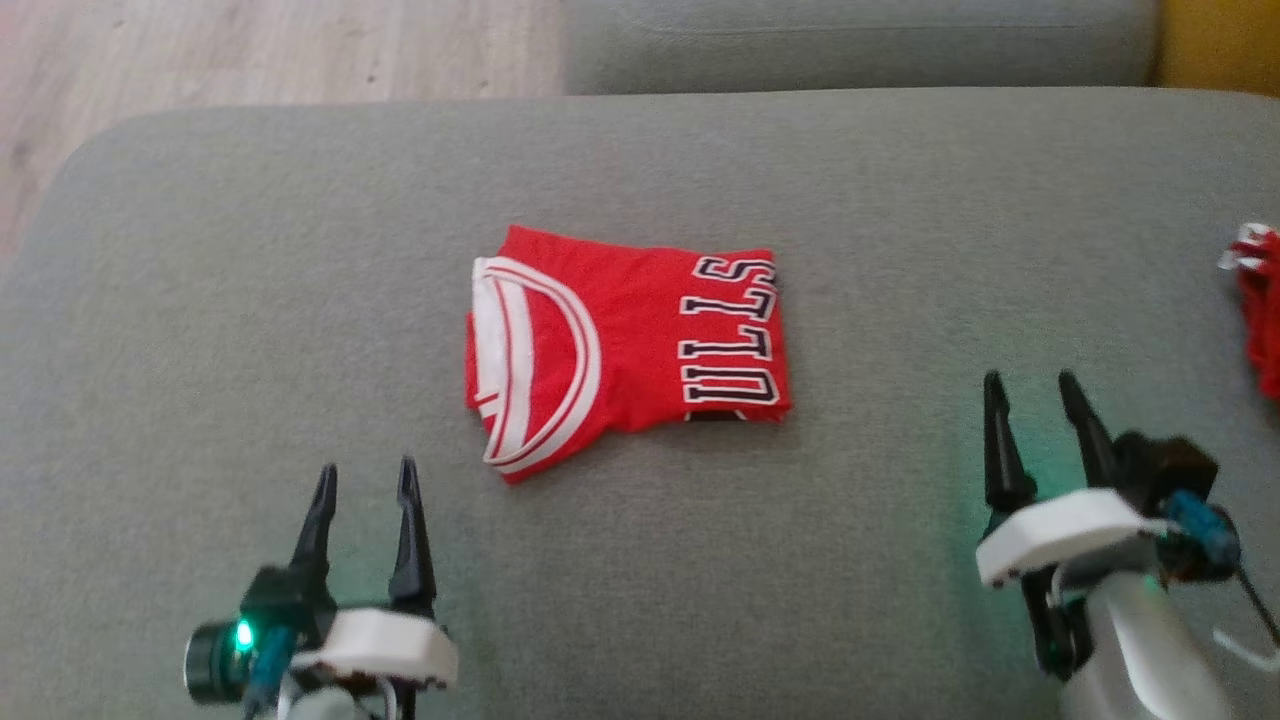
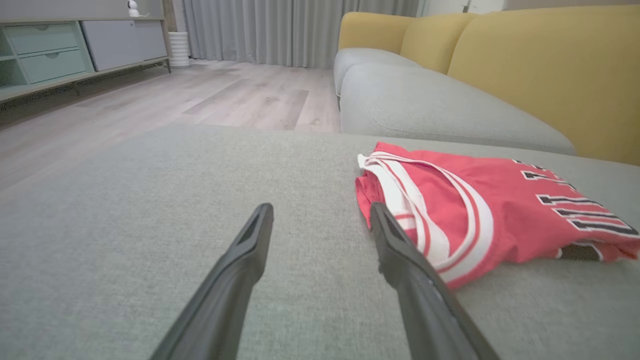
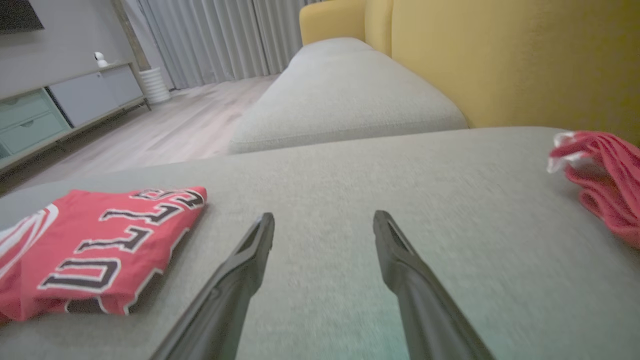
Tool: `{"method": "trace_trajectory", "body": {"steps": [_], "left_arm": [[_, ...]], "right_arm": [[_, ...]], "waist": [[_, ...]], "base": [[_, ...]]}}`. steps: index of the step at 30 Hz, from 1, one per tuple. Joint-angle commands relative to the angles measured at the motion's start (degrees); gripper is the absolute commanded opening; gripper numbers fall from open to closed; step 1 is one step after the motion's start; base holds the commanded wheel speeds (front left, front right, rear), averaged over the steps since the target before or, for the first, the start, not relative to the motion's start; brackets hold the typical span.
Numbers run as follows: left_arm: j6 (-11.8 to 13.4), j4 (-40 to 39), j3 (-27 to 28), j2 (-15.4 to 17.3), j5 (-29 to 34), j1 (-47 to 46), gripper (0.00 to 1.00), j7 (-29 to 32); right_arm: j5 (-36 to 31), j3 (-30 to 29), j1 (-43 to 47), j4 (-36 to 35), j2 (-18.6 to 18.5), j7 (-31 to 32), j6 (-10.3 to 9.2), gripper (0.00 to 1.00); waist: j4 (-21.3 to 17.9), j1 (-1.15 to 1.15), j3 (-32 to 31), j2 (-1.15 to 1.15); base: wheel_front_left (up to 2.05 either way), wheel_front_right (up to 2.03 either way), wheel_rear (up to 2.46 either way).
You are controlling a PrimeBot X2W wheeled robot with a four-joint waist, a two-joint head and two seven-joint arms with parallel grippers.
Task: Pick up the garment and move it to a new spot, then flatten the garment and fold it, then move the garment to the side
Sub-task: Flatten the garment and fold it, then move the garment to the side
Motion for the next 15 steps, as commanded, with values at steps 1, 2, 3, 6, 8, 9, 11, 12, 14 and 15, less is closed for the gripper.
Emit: {"method": "trace_trajectory", "body": {"steps": [1,2,3,6,8,9,11,12,14,15], "left_arm": [[0.2,-2.0,2.2,0.3,0.0,-0.7,1.00,-0.3],[0.3,-2.1,2.3,0.3,-0.1,-0.2,1.00,-0.3],[0.4,-2.3,2.3,0.3,-0.2,0.3,1.00,-0.3],[0.6,-2.6,2.0,0.3,-0.5,0.8,1.00,-0.3],[0.5,-2.5,1.7,0.3,-0.4,0.7,1.00,-0.3],[0.5,-2.5,1.5,0.3,-0.4,0.6,1.00,-0.3],[0.3,-2.5,1.0,0.3,-0.3,0.0,1.00,-0.3],[0.2,-2.5,0.6,0.3,-0.3,-0.3,1.00,-0.3],[0.0,-2.6,-0.4,0.3,-0.4,-1.1,1.00,-0.3],[-0.1,-2.6,-1.0,0.3,-0.6,-1.4,1.00,-0.3]], "right_arm": [[-0.6,1.4,-0.8,-2.0,0.4,-0.6,0.19,1.00],[-0.2,1.7,-0.2,-2.0,0.4,-0.6,0.19,1.00],[0.1,1.8,0.3,-2.0,0.4,-0.6,0.19,1.00],[0.8,2.3,0.9,-2.3,0.5,-0.6,0.19,1.00],[1.1,2.8,0.8,-2.2,0.5,-0.6,0.19,1.00],[1.4,3.1,0.6,-2.2,0.5,-0.6,0.19,1.00],[2.0,4.3,-0.3,-1.7,0.5,-0.6,0.19,1.00],[2.4,5.2,-1.0,-1.1,0.5,-0.6,0.19,1.00],[3.1,7.5,-3.3,0.2,0.5,-0.6,0.19,1.00],[3.7,8.7,-4.7,1.3,0.5,-0.6,0.19,1.00]], "waist": [[-1.0,0.01,-0.4,0.00],[-1.3,0.01,-0.4,0.00],[-1.4,0.01,-0.4,0.00],[-1.5,0.01,-0.3,0.00],[-1.2,0.01,-0.3,0.00],[-0.9,0.01,-0.2,0.00],[-0.2,0.01,0.2,0.00],[0.3,0.01,0.6,0.00],[1.5,0.01,1.6,0.00],[2.2,0.01,2.2,0.00]], "base": [[0.00,0.00,0.00],[0.00,0.00,0.00],[0.00,0.00,0.00],[0.00,0.00,0.00],[0.00,0.00,0.00],[0.00,0.00,0.00],[0.00,0.00,0.00],[0.00,0.00,0.00],[0.00,0.00,0.00],[0.00,0.00,0.00]]}}
